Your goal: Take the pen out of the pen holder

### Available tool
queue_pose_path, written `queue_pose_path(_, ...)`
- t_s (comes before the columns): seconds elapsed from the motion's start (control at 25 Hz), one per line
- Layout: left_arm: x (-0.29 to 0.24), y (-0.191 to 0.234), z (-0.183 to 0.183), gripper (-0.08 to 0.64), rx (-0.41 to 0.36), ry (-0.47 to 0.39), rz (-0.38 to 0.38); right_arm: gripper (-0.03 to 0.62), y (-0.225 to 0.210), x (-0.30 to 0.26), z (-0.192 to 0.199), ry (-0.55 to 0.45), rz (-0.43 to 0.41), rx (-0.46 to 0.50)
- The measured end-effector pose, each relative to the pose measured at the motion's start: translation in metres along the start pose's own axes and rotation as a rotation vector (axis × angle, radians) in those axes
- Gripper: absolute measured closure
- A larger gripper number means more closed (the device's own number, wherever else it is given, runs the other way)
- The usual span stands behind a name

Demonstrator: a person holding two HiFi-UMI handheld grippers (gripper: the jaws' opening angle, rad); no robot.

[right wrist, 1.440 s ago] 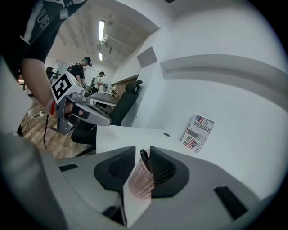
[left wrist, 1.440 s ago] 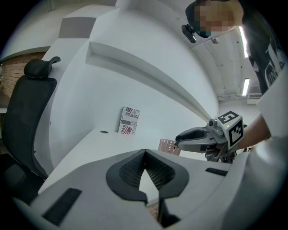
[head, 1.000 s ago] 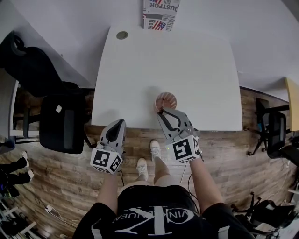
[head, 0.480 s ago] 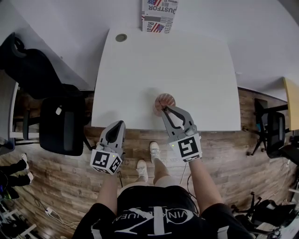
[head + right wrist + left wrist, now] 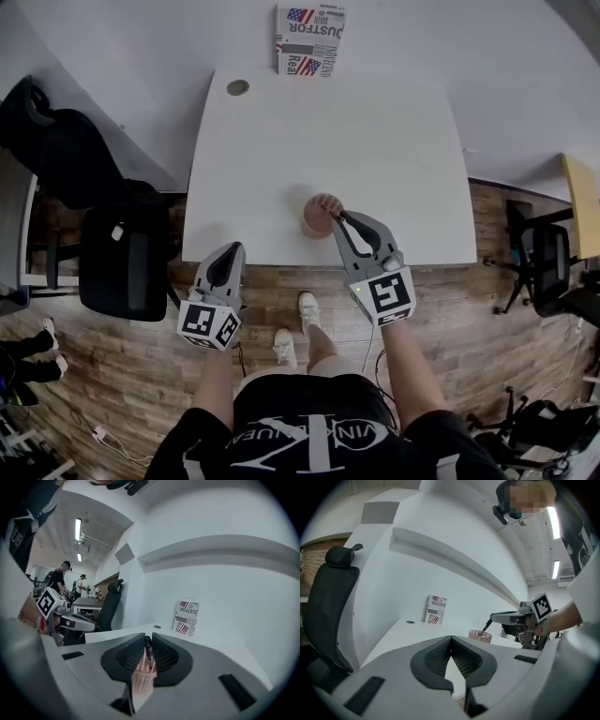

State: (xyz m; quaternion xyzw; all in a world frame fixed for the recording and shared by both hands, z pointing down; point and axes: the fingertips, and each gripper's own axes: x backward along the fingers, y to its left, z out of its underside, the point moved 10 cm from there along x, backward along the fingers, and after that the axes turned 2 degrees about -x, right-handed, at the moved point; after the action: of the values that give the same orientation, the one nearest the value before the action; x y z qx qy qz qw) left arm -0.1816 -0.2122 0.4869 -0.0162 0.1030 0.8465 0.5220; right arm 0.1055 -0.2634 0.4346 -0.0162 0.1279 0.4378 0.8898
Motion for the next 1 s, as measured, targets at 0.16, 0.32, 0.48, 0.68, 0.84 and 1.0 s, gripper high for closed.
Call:
queue_pose_path(0.16, 0.000, -0.001, -0.007, 0.546, -0.009, -0.012, 0.002, 0.537, -0.005, 0.006, -0.006, -0.048, 0.003, 0.017)
queue_pose_path(0.32, -0.001, -0.003, -0.012, 0.546, -0.012, -0.022, 0.006, 0.537, -0.006, 0.013, -0.013, -0.070, 0.008, 0.001)
queue_pose_path(0.48, 0.001, -0.006, -0.018, 0.546, -0.022, -0.032, 0.004, 0.537, -0.006, 0.021, -0.018, -0.074, 0.021, -0.019)
queue_pose_path(0.68, 0.003, -0.008, -0.025, 0.546, -0.035, -0.041, -0.001, 0.537, -0.009, 0.029, -0.022, -0.105, 0.036, -0.015)
queue_pose_path(0.84, 0.005, -0.009, -0.029, 0.546, -0.046, -0.048, -0.003, 0.537, -0.012, 0.037, -0.026, -0.117, 0.054, -0.019)
queue_pose_path(1.0, 0.009, -0.009, -0.033, 0.546, -0.053, -0.056, -0.009, 0.537, -0.014, 0.044, -0.028, -0.126, 0.076, -0.022)
